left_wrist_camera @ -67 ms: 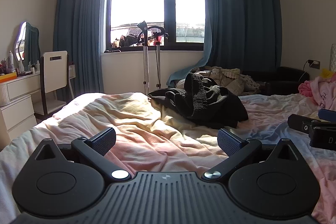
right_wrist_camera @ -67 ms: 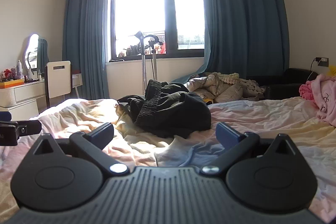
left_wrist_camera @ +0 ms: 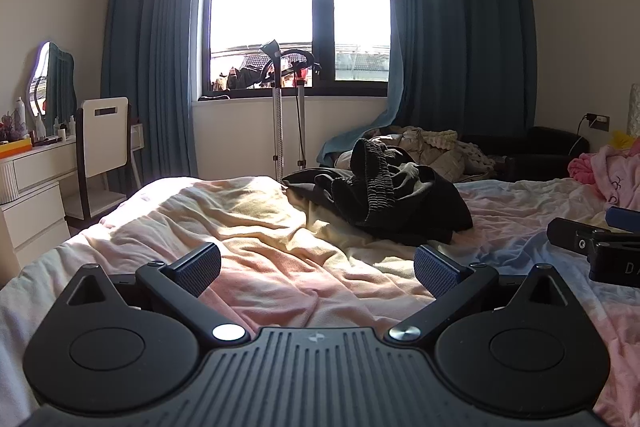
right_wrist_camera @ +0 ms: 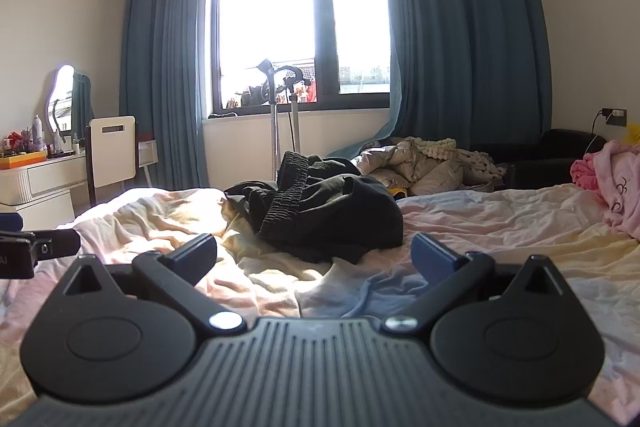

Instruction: Fold clothes

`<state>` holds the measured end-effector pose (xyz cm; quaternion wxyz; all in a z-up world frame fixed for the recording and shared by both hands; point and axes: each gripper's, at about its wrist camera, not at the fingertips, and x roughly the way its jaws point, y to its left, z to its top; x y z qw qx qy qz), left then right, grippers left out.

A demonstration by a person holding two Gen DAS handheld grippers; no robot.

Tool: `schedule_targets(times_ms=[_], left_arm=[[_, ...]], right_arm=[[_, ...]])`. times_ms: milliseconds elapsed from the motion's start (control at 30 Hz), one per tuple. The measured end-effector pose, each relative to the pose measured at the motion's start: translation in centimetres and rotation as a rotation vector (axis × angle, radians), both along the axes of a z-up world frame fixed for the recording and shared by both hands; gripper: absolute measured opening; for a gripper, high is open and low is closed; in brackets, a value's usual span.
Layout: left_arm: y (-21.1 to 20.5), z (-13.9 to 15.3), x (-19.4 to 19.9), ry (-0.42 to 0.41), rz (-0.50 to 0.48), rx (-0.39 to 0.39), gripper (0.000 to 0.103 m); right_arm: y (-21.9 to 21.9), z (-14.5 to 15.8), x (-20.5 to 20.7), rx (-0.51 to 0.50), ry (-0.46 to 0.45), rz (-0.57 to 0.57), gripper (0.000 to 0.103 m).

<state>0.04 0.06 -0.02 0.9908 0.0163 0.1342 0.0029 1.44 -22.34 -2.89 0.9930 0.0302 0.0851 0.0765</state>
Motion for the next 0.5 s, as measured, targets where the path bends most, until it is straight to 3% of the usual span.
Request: schedule_targets(times_ms=[500], left_arm=[[0.19,-0.10,0.12,0.004,-0.008,-0.006,0.103]], right_arm=[[0.39,-0.32,-0.02,-0.036,-0.012,-0.013,0.103]])
